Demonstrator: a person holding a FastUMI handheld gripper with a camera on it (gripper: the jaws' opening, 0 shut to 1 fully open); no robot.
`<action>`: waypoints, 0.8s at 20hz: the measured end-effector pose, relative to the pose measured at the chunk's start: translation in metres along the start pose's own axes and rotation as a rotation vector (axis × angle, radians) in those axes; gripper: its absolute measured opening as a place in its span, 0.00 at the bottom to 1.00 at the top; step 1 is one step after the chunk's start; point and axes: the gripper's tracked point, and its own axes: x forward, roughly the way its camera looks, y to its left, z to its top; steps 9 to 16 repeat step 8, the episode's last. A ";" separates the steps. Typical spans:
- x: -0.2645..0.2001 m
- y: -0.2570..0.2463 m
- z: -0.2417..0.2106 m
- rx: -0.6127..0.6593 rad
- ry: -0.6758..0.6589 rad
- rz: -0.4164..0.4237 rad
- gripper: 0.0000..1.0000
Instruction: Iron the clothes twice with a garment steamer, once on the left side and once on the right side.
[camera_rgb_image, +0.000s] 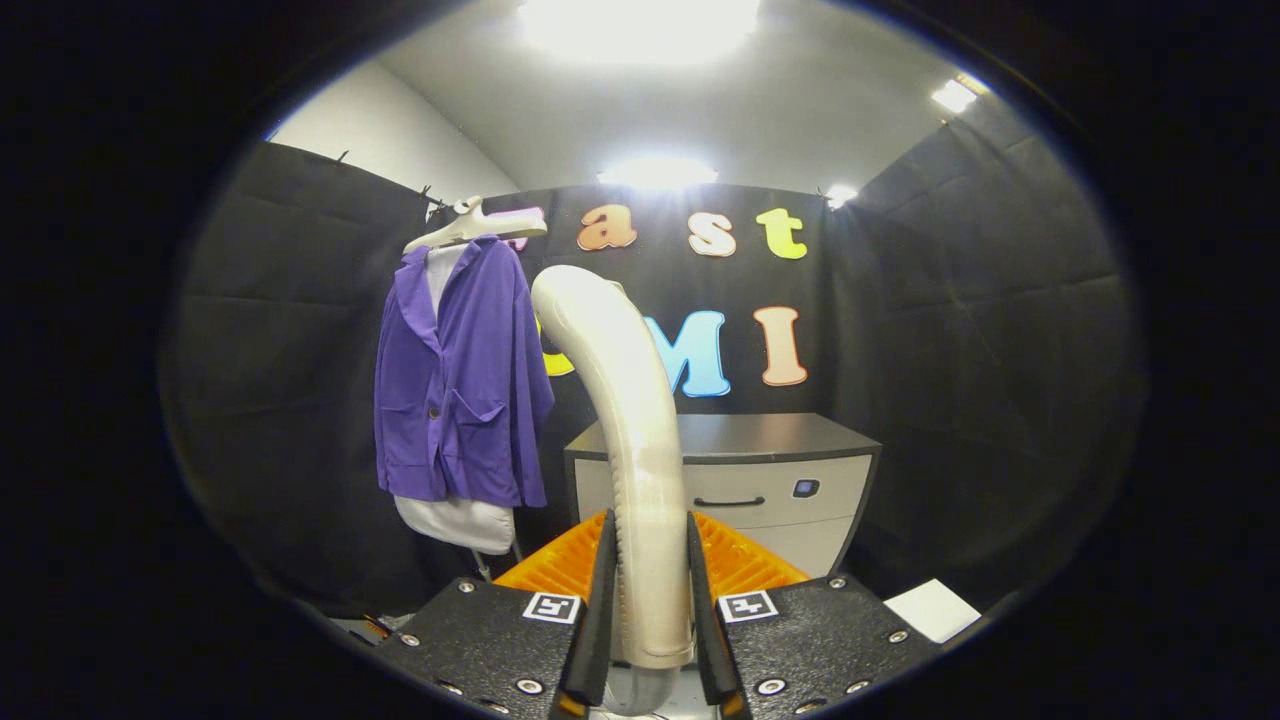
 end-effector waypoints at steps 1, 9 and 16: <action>-0.007 -0.006 -0.002 0.003 0.004 -0.009 0.36; -0.021 -0.016 -0.004 0.024 0.010 -0.055 0.36; -0.021 -0.016 -0.004 0.024 0.010 -0.055 0.36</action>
